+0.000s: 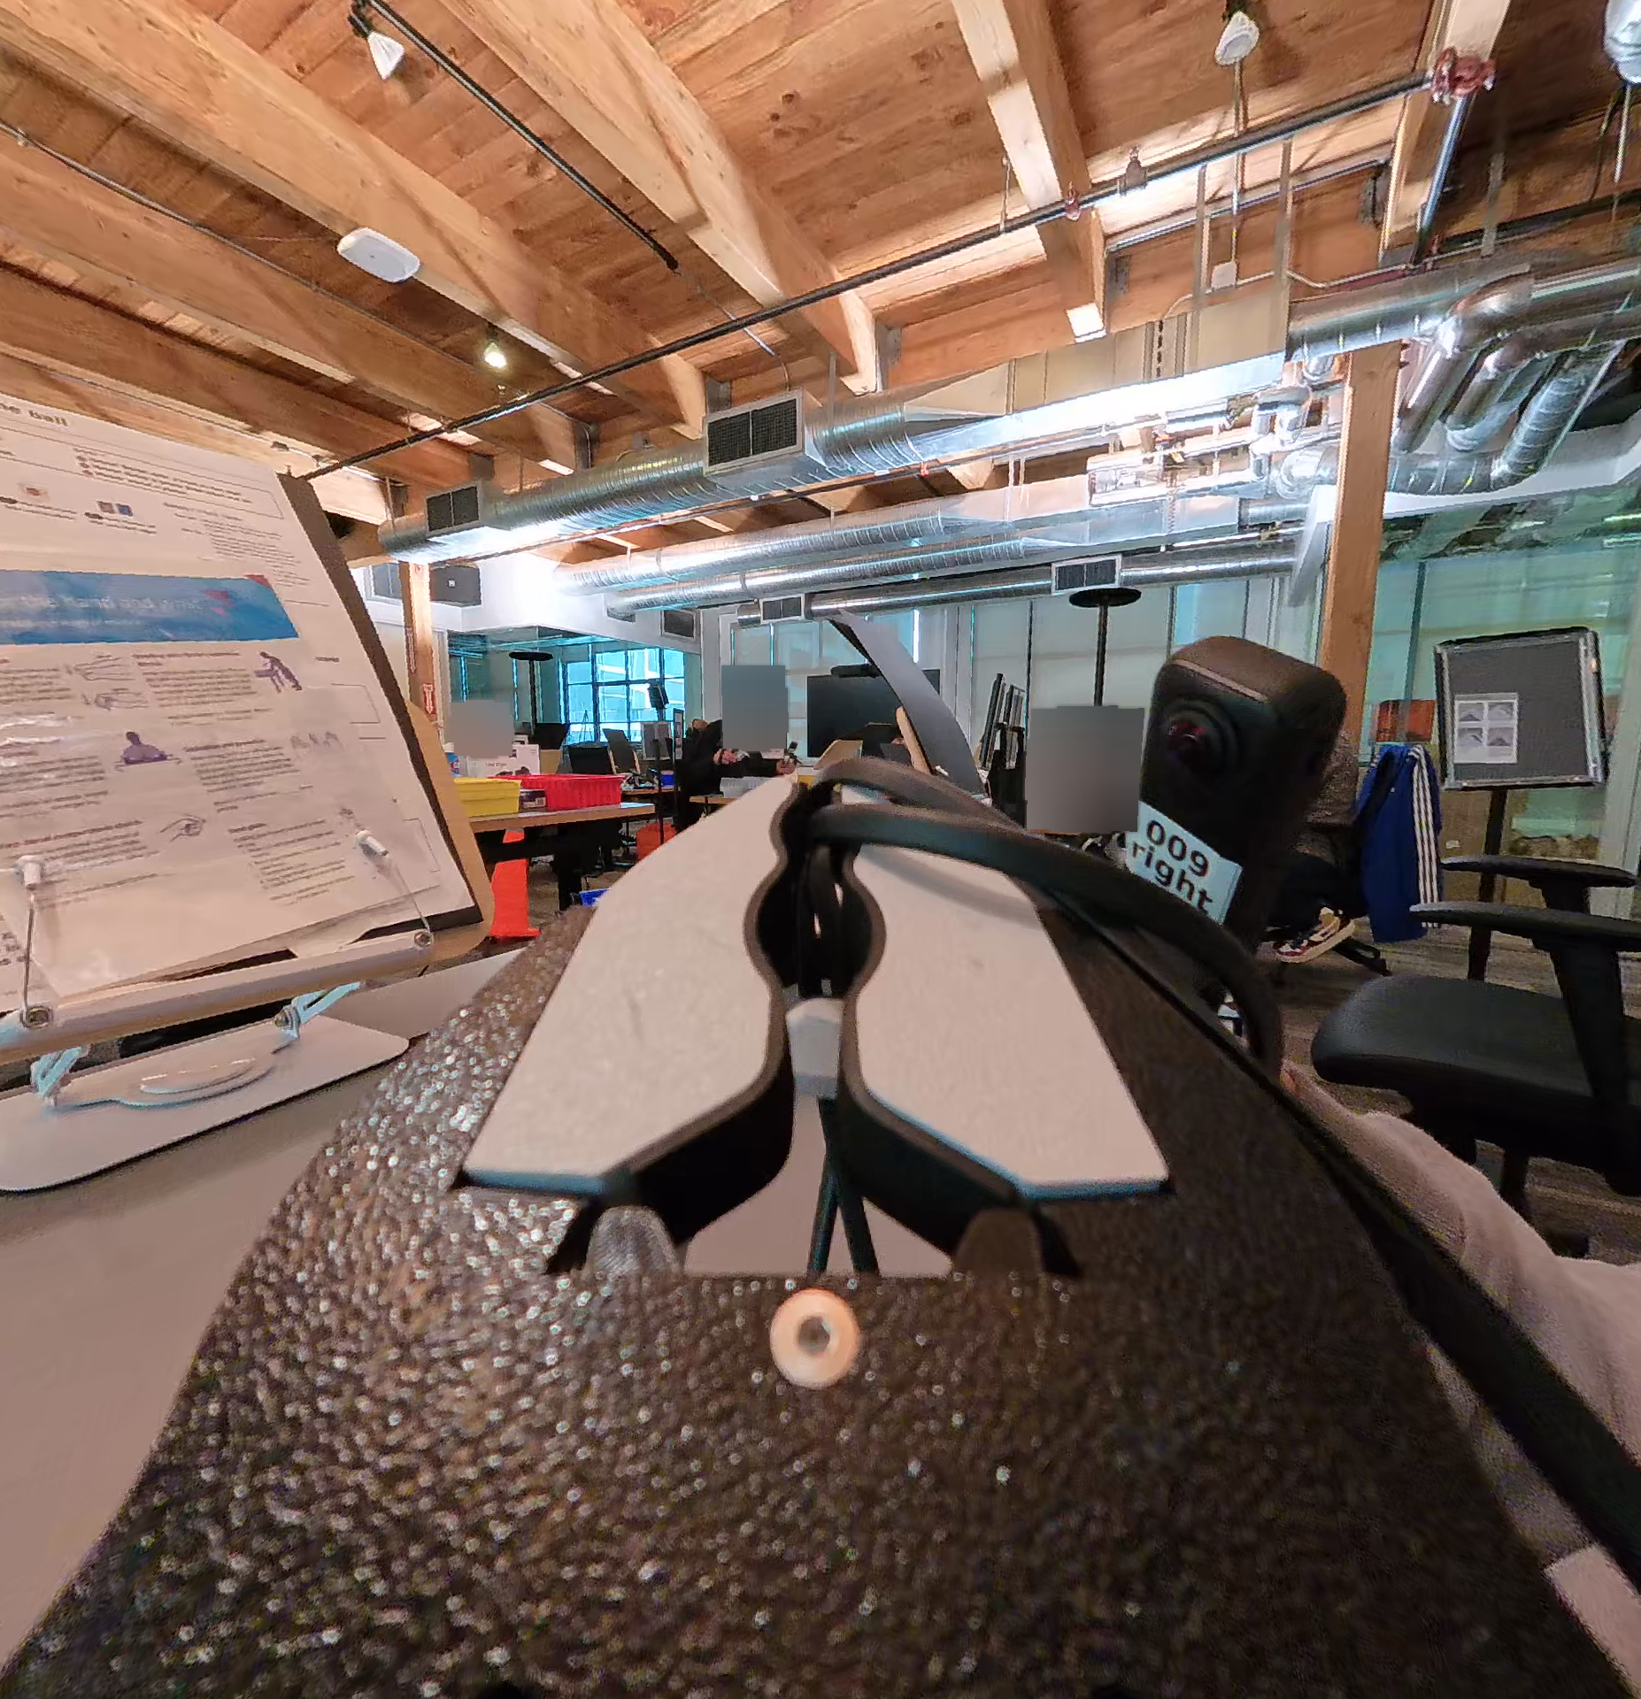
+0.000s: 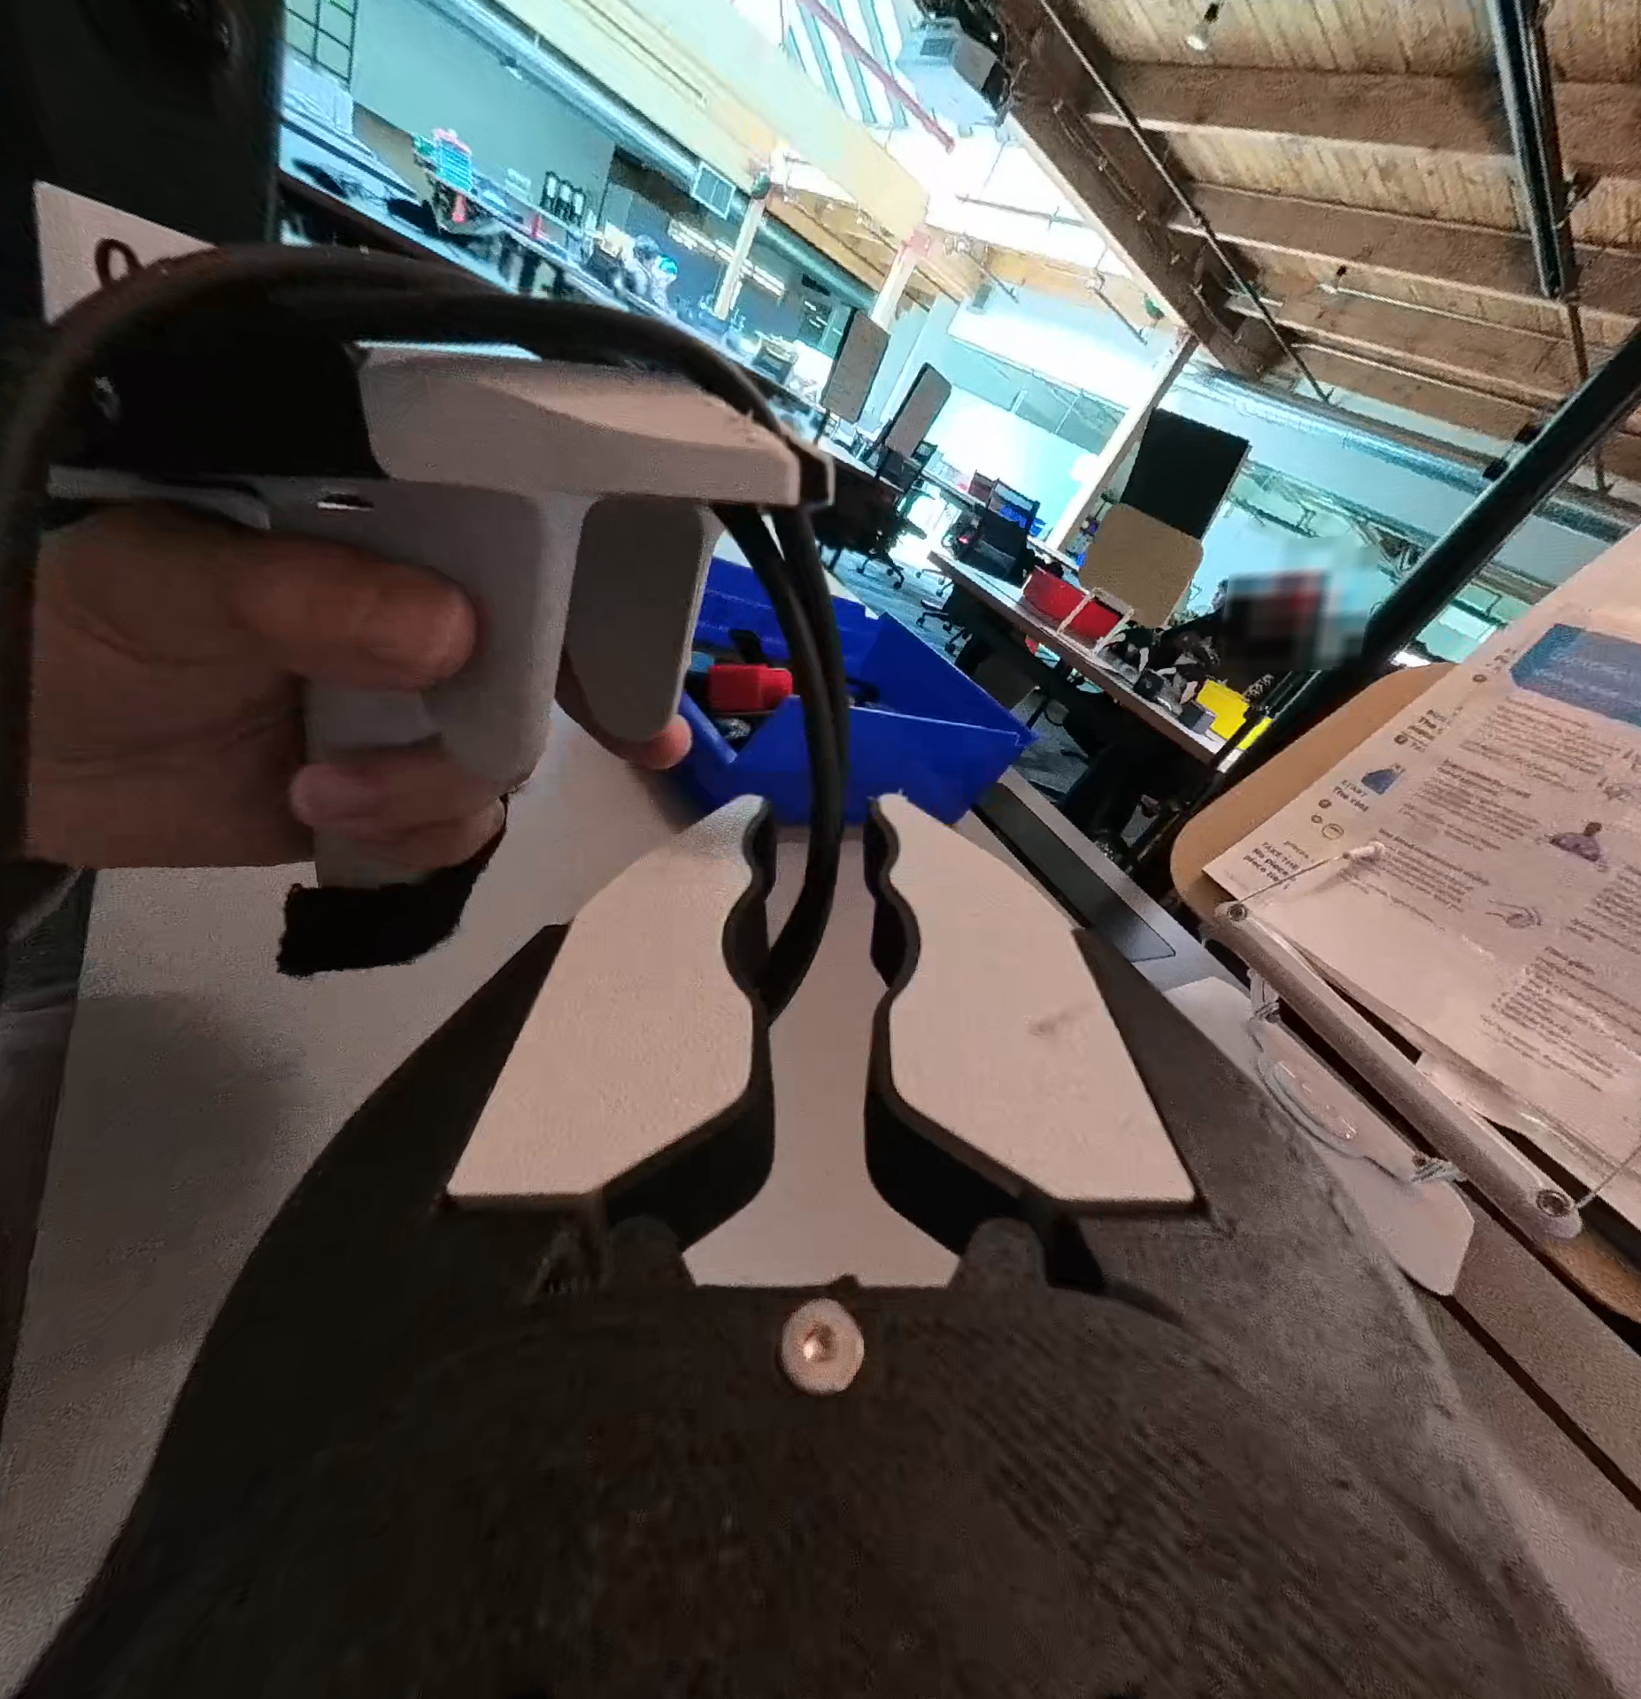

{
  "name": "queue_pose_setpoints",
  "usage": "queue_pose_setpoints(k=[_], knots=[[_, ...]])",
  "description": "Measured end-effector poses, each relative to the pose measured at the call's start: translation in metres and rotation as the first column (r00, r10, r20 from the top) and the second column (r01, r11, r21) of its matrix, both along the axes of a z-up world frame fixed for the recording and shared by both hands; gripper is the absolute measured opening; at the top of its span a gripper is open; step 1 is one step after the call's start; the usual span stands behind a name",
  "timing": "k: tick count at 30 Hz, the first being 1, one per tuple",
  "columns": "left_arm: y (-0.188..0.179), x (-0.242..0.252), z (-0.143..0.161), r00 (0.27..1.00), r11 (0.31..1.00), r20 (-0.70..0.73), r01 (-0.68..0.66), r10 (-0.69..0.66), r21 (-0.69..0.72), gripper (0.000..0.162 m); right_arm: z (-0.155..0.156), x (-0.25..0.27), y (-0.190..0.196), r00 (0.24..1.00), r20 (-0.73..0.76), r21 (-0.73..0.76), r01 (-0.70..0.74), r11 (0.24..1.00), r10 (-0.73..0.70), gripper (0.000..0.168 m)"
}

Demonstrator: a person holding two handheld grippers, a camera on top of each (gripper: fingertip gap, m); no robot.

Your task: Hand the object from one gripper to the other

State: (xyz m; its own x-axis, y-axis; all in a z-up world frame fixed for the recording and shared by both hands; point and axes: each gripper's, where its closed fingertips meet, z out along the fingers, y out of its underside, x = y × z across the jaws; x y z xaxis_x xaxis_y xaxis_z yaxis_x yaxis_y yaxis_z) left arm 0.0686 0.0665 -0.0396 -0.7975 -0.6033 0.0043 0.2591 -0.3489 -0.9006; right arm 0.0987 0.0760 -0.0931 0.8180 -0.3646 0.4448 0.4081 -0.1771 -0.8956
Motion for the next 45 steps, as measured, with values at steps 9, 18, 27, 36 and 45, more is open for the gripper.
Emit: queue_pose_setpoints(k=[9,18,27,36,45], knots=[[0.005,0.003,0.0,1.0,0.999,-0.009,-0.024,0.024,-0.022,0.004,0.007,-0.005,-0.005,0.996,-0.053,0.049,-0.064,0.997,0.067,0.004],[0.008,0.006,-0.002,0.999,0.998,-0.032,-0.015,0.014,-0.059,0.004,0.014,0.003,-0.01,0.998,-0.056,0.081,-0.015,0.997,0.02,0.003],[0.002,0.035,-0.058,0.961,0.895,-0.139,-0.165,0.241,0.414,0.033,0.075,0.035,-0.105,0.756,0.303,0.268,0.517,0.813,-0.58,0.004],[-0.01,0.019,-0.033,0.972,0.905,-0.023,-0.209,0.234,0.37,0.039,0.061,0.027,-0.076,0.565,0.675,0.037,0.617,0.786,-0.475,0.004],[-0.008,0.028,-0.043,0.937,0.822,0.017,-0.313,0.348,0.476,0.008,0.048,0.008,-0.033,0.651,0.672,-0.031,0.501,0.865,-0.352,0.003]])
